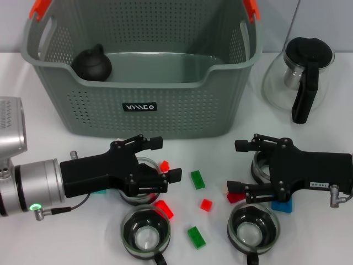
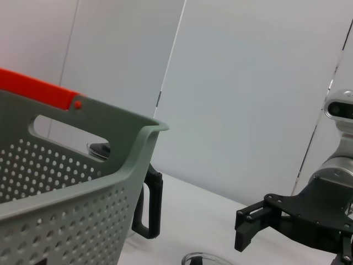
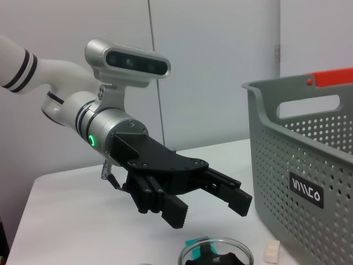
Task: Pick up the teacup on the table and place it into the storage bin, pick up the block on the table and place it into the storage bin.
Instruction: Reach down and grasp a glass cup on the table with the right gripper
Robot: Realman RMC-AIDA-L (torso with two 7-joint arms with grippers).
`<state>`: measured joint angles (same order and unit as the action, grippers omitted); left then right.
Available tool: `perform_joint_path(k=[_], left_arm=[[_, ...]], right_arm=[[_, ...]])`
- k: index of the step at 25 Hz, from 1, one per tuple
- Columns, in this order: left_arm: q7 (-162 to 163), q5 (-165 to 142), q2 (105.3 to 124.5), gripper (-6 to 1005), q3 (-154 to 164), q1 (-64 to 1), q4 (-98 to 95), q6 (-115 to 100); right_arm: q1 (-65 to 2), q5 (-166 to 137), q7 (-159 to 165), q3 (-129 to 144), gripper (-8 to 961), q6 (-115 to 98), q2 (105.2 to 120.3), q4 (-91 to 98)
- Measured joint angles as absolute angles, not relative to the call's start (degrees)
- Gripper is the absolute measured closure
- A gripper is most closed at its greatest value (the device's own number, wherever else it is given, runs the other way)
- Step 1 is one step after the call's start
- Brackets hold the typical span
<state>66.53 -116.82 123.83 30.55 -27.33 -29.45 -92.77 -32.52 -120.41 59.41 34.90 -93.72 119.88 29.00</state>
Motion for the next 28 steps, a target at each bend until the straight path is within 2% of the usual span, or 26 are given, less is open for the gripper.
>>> perform_joint_path(k=[10, 22, 28], left_arm=[[65.3, -116.8, 123.85, 65, 30.6, -27.2, -29.4, -93.1], [64.2, -116.9, 124.14, 66, 30.6, -26.3, -29.1, -92.6], [64.2, -116.4, 124.25, 66, 30.2, -26.2, -27.7, -90.5]], right_arm=[[-32.4, -120.5, 59.5, 35.8, -1, -94.3, 119.61, 29.6], [-31.8, -126.8, 58.1, 39.7, -1, -107.1, 115.41, 36.7], [-32.3, -136.1, 58.4, 40.5, -2, -108.5, 115.90, 43.4]])
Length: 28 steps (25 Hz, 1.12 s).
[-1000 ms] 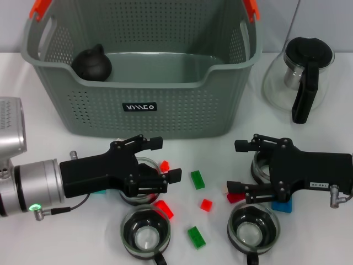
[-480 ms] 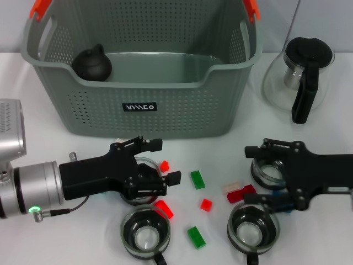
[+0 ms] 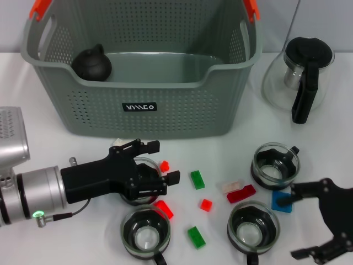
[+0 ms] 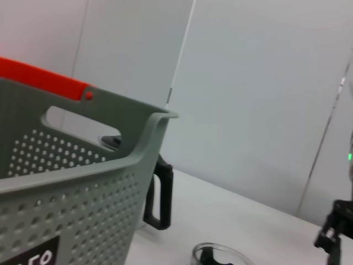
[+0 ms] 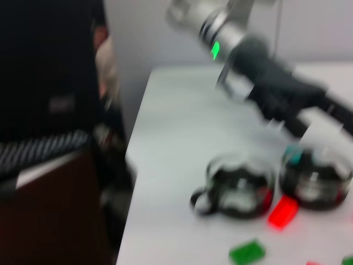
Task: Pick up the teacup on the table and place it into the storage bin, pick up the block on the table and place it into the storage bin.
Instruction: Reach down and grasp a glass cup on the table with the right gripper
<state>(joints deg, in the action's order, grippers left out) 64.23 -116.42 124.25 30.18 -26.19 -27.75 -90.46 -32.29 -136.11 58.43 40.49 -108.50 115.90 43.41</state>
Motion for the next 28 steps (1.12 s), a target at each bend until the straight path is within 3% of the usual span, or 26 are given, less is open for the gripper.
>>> perform_joint_path(k=[14, 28], left_arm=[[64.2, -115.1, 124.27, 67, 30.1, -26.2, -26.4, -88.2], [64.2, -114.4, 124.36, 67, 30.1, -25.5, -25.9, -88.3]], right_arm=[[-36.0, -142.1, 59.0, 48.5, -1, -112.3, 119.10, 56.1], [-38.3, -142.2, 60.9, 59.9, -1, -109.8, 119.96, 58.0]])
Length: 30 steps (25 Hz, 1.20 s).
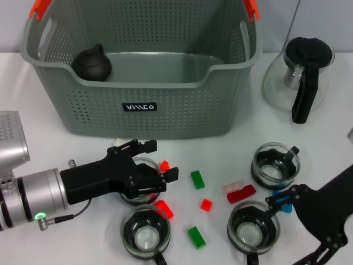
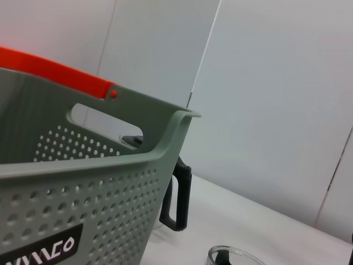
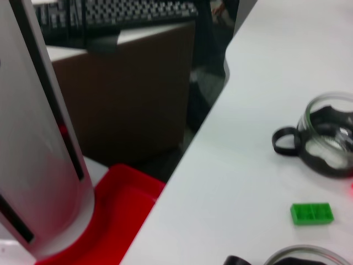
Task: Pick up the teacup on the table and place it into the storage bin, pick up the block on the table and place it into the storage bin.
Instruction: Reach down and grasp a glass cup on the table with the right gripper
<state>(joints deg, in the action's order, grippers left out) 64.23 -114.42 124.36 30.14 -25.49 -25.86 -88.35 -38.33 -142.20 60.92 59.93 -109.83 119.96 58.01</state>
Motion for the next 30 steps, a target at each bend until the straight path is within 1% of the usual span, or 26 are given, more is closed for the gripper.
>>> perform_joint_path(k=[13, 23, 30], left_arm=[[63.4, -113.7, 124.36, 68, 30.1, -25.0, -25.4, -88.0], [62.0, -113.6, 124.33, 68, 29.1, -24.8, -24.4, -87.9], [61.3, -113.6, 124.27, 69, 28.6, -24.8, -23.7, -87.9]], right_arm=[[-38.3, -142.2, 69.0, 77.8, 9, -98.1, 120.33, 57.2], [-37.9, -141.7, 71.4, 84.0, 18, -93.9, 120.48, 57.2], [-38.4, -141.9, 75.7, 86.2, 124, -93.9, 120.58, 57.8]])
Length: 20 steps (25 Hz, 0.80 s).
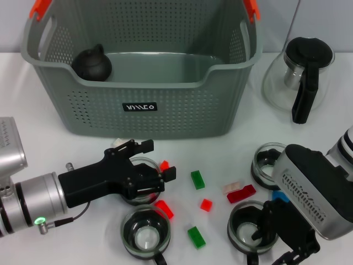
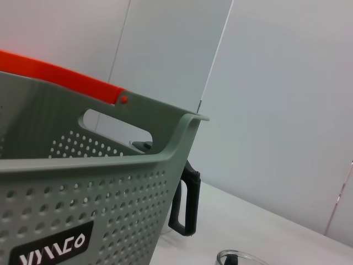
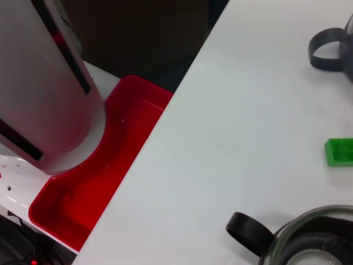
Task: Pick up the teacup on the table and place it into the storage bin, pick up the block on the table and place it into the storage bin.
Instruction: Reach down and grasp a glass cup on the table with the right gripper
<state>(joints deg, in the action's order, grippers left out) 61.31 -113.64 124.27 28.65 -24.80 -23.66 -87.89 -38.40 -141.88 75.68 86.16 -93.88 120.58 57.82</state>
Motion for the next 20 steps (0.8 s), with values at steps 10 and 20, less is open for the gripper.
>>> perform_joint_path(k=[10, 20], left_arm=[[61.3, -113.6, 124.33, 69, 28.7, -24.5, -23.5, -87.9], [61.3, -113.6, 124.37, 69, 28.1, -24.1, -23.5, -88.0]], right_arm=[[-38.4, -142.2, 79.7, 88.2, 470, -93.6, 120.33, 57.9], [-38.4, -142.2, 79.8, 87.8, 886, -94.3, 120.18, 58.2]])
